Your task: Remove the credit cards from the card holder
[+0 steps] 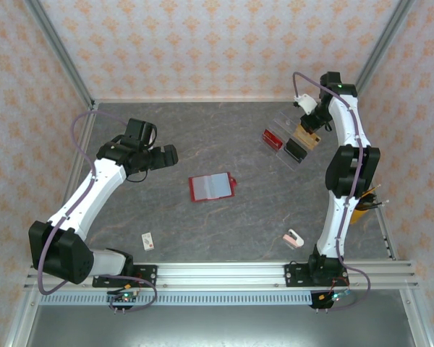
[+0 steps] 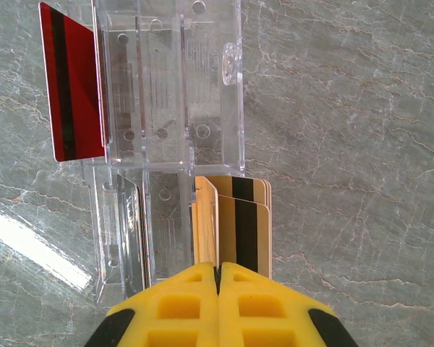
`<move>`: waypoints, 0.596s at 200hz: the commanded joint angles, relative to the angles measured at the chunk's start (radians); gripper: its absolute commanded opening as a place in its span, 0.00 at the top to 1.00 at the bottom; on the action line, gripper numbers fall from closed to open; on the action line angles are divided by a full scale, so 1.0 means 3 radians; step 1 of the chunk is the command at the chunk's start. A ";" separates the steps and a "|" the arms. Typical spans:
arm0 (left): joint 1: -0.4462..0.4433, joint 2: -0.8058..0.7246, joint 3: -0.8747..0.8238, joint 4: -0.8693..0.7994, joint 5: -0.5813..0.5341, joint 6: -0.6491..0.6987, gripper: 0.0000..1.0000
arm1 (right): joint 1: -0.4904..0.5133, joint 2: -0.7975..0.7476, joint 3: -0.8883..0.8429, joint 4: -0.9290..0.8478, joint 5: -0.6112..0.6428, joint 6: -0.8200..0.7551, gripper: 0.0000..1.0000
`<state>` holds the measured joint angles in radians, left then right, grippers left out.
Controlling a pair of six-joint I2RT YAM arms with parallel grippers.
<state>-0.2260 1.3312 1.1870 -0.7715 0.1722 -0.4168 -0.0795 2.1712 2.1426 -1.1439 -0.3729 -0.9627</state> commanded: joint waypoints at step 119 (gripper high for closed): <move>0.0023 -0.0027 -0.0109 -0.0018 0.0047 -0.0055 0.00 | -0.0006 -0.0510 -0.0103 0.0245 -0.0200 0.0773 0.72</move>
<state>-0.2260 1.3312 1.1801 -0.7715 0.1761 -0.4175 -0.0795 2.1300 2.1296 -1.1072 -0.3737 -0.8703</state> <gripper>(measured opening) 0.998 0.272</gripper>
